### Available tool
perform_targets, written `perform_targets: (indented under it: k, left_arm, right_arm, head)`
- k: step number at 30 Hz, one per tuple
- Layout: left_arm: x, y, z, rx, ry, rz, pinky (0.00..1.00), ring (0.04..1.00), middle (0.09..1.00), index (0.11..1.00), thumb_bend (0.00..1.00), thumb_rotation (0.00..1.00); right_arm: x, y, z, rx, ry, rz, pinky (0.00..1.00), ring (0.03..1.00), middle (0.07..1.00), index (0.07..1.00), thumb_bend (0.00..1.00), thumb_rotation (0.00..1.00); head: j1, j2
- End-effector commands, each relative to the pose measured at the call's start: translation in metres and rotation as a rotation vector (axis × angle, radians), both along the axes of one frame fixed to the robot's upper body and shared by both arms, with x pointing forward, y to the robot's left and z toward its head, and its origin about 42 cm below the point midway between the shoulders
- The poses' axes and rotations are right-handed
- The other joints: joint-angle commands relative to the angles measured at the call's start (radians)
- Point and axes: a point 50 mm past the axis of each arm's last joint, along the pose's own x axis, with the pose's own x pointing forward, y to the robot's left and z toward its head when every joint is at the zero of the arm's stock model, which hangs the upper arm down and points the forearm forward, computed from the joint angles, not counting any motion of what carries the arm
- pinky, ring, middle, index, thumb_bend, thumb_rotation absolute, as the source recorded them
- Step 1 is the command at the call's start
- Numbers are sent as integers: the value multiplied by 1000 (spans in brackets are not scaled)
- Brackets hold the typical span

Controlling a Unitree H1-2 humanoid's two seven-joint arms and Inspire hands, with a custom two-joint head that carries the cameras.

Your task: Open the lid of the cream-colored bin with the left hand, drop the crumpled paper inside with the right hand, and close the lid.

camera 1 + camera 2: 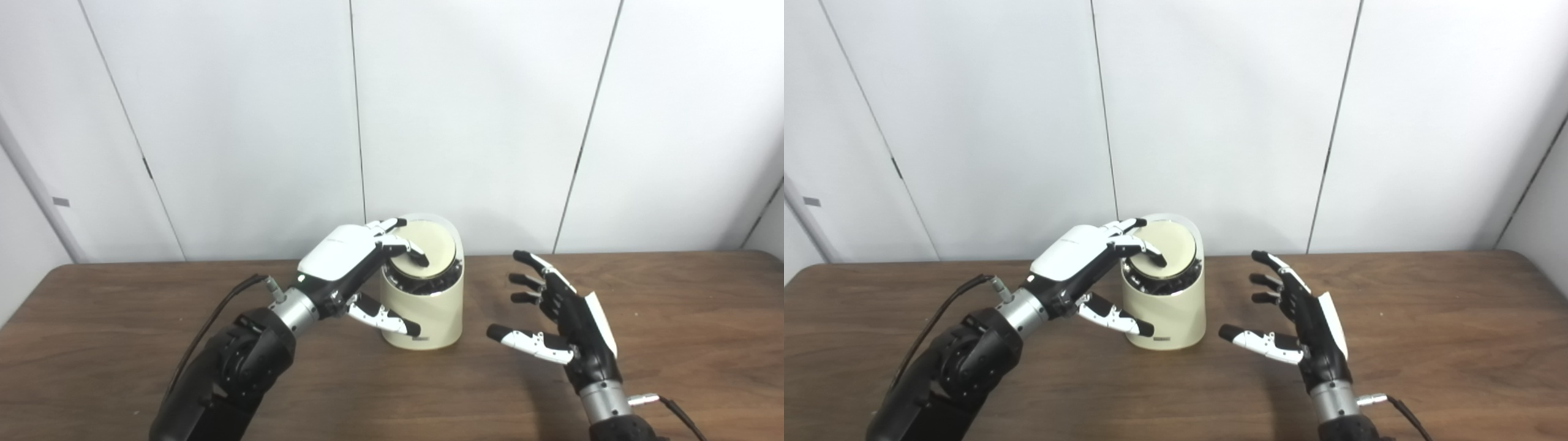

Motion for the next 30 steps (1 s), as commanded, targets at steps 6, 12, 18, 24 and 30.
perform_targets:
  k: [6,12,18,24,30]
  left_arm:
    - [5,1,22,-6,-75,-1,953,964,763,741,931,333]
    - [6,1,22,-8,-73,-1,964,967,764,744,922,332]
    - [5,1,22,-9,-73,1,958,966,765,744,922,333]
    - [5,2,22,-7,-73,3,956,966,769,745,923,331]
    - [6,2,21,-9,-74,2,965,966,764,744,923,332]
  right_arm:
    - [7,-2,22,-5,-137,32,709,833,907,849,884,227]
    - [6,3,26,-9,-167,8,638,765,852,807,828,144]
    - [5,2,24,-11,-105,47,704,836,948,914,927,260]
    - [3,4,28,-8,-118,41,695,796,898,875,899,247]
    - [2,6,30,-1,-114,50,701,804,908,850,889,226]
  head:
    - [0,1]
    - [1,-1]
    - [1,-1]
    - [0,0]
    - [-1,0]
